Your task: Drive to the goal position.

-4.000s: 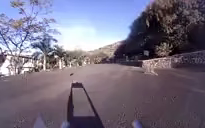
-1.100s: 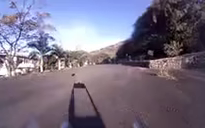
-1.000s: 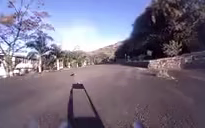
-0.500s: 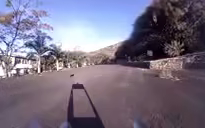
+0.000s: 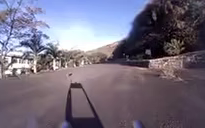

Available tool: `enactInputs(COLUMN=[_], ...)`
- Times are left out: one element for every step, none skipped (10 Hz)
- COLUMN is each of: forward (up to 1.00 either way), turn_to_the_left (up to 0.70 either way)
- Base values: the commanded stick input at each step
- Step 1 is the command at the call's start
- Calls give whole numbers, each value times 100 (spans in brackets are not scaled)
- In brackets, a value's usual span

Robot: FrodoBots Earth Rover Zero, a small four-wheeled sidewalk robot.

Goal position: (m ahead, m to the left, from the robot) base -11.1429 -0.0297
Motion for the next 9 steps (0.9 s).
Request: enactInputs(forward=[0, 0, 0, 0, 0, 0, 0, 0, 0], turn_to_the_left=[0, 0, 1, 13, 27, 50, 50, 50, 50])
